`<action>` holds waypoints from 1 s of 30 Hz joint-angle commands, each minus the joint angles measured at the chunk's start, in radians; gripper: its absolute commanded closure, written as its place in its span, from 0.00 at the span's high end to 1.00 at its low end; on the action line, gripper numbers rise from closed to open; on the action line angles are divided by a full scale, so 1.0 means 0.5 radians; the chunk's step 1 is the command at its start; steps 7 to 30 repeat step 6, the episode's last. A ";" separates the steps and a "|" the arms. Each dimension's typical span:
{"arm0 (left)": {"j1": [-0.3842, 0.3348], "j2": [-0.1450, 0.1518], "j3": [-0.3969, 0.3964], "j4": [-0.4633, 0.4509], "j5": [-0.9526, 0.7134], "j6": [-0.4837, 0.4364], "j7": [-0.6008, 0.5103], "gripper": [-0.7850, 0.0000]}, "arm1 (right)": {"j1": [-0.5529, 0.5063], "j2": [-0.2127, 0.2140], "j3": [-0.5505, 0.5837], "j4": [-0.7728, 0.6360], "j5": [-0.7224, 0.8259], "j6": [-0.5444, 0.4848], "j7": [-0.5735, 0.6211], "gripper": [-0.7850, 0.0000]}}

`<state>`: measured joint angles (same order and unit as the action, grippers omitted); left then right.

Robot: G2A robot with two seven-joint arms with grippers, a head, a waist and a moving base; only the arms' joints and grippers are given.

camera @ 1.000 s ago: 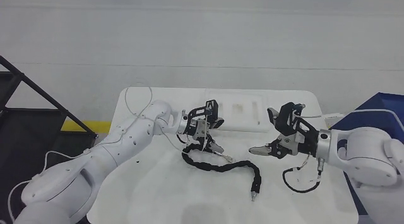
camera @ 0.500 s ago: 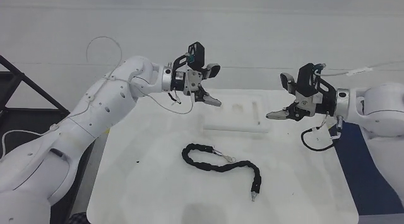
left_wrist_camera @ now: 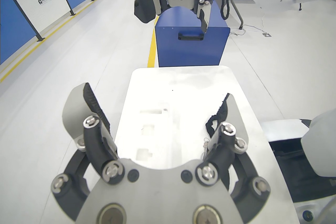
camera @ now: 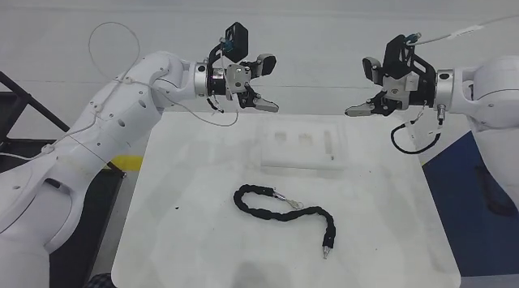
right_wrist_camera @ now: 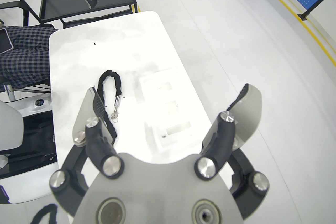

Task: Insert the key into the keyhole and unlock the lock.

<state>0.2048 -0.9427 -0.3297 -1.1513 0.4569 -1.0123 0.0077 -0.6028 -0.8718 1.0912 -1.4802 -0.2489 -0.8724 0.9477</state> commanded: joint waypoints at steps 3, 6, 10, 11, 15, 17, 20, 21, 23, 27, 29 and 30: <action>0.001 0.000 -0.001 -0.001 0.000 0.000 -0.003 1.00 | -0.002 0.000 0.002 -0.001 0.000 0.000 0.000 1.00; 0.001 0.000 -0.002 -0.001 0.000 0.000 -0.005 1.00 | -0.003 0.000 0.002 -0.002 0.000 0.001 0.001 1.00; 0.001 0.000 -0.002 -0.001 0.000 0.000 -0.005 1.00 | -0.003 0.000 0.002 -0.002 0.000 0.001 0.001 1.00; 0.001 0.000 -0.002 -0.001 0.000 0.000 -0.005 1.00 | -0.003 0.000 0.002 -0.002 0.000 0.001 0.001 1.00; 0.001 0.000 -0.002 -0.001 0.000 0.000 -0.005 1.00 | -0.003 0.000 0.002 -0.002 0.000 0.001 0.001 1.00; 0.001 0.000 -0.002 -0.001 0.000 0.000 -0.005 1.00 | -0.003 0.000 0.002 -0.002 0.000 0.001 0.001 1.00; 0.001 0.000 -0.002 -0.001 0.000 0.000 -0.005 1.00 | -0.003 0.000 0.002 -0.002 0.000 0.001 0.001 1.00; 0.001 0.000 -0.002 -0.001 0.000 0.000 -0.005 1.00 | -0.003 0.000 0.002 -0.002 0.000 0.001 0.001 1.00; 0.001 0.000 -0.002 -0.001 0.000 0.000 -0.005 1.00 | -0.003 0.000 0.002 -0.002 0.000 0.001 0.001 1.00; 0.001 0.000 -0.002 -0.001 0.000 0.000 -0.005 1.00 | -0.003 0.000 0.002 -0.002 0.000 0.001 0.001 1.00; 0.001 0.000 -0.002 -0.001 0.000 0.000 -0.005 1.00 | -0.003 0.000 0.002 -0.002 0.000 0.001 0.001 1.00; 0.001 0.000 -0.002 -0.001 0.000 0.000 -0.005 1.00 | -0.003 0.000 0.002 -0.002 0.000 0.001 0.001 1.00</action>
